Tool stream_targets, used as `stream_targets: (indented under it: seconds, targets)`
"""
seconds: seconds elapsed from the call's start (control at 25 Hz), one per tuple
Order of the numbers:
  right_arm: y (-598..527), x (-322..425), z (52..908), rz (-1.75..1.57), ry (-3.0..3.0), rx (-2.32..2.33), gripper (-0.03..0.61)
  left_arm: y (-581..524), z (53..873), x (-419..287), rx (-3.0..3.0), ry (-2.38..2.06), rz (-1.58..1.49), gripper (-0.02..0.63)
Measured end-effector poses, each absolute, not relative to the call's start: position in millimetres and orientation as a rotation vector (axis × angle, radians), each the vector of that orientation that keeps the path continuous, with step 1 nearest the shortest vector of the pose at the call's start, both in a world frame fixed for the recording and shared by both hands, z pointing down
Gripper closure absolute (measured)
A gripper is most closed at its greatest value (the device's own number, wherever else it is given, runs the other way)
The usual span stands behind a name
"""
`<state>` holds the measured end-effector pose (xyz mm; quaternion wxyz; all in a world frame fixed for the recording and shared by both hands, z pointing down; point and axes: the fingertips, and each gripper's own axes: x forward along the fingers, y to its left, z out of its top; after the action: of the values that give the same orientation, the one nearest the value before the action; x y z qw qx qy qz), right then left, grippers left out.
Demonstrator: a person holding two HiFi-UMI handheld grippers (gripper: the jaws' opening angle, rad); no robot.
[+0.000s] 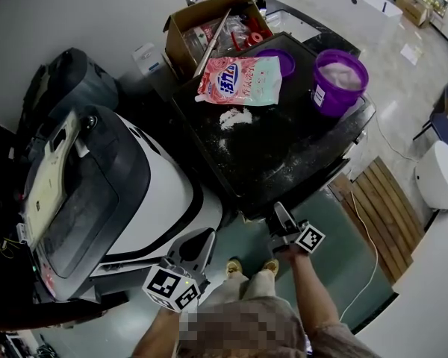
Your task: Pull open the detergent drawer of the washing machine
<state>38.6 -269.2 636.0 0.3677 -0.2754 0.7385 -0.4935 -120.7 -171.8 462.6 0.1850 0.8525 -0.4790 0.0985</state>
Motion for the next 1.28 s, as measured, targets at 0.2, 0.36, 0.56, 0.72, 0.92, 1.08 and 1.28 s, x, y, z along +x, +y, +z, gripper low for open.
stream_targets:
  seconds: [0.2, 0.36, 0.56, 0.72, 0.92, 1.08, 1.28]
  targets:
    - [-269.1, 39.8, 637.0, -1.260, 1.876, -0.700, 0.161, -171.9, 463.2, -120.8, 2.392, -1.357, 0.286, 0.591]
    - [-269.7, 39.6, 636.8, -1.269, 1.877, -0.690, 0.179, -170.8, 465.5, -114.0, 2.409, -1.328, 0.288, 0.591]
    - [-268.8, 40.8, 637.4, -1.279, 1.879, -0.691, 0.183, -169.5, 465.4, -107.9, 2.414, -1.302, 0.293, 0.591]
    - [-265.6, 41.7, 638.1, -1.295, 1.902, -0.702, 0.187, -169.8, 463.2, -105.0, 2.427, -1.282, 0.288, 0.591]
    - [-256.3, 49.6, 643.1, -1.294, 1.898, -0.741, 0.259, -171.1, 464.2, -99.7, 2.458, -1.241, 0.284, 0.591]
    - [-256.0, 50.3, 643.6, -1.291, 1.882, -0.736, 0.256, -171.8, 466.3, -95.5, 2.462, -1.214, 0.292, 0.591]
    - [-263.2, 49.7, 645.6, -1.291, 1.816, -0.707, 0.227, -169.8, 471.5, -95.3, 2.466, -1.189, 0.311, 0.591]
